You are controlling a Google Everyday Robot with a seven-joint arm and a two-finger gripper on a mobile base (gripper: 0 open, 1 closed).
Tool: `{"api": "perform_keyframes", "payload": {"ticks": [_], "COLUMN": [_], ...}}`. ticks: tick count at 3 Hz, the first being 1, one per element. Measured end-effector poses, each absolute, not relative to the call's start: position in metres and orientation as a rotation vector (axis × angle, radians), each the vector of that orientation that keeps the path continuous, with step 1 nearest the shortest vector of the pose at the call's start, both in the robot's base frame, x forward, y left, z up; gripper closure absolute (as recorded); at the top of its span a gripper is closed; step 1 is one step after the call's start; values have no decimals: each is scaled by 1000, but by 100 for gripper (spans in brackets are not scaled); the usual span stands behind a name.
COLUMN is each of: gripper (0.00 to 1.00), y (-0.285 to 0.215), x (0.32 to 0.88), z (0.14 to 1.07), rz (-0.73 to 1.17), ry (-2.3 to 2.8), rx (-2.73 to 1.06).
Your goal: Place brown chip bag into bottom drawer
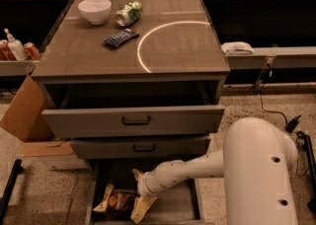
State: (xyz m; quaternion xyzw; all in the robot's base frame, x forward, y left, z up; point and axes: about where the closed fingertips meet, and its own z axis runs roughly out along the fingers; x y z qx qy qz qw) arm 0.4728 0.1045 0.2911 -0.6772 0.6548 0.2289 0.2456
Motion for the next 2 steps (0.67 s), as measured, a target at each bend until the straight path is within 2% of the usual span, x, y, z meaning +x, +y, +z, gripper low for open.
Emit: {"api": "perform_keyframes", "payload": {"ticks": [2], "gripper": [0], "y": [51], "x": [470], "z": [298], "rz": [631], "ry": [1884], "rx": [-1759]}}
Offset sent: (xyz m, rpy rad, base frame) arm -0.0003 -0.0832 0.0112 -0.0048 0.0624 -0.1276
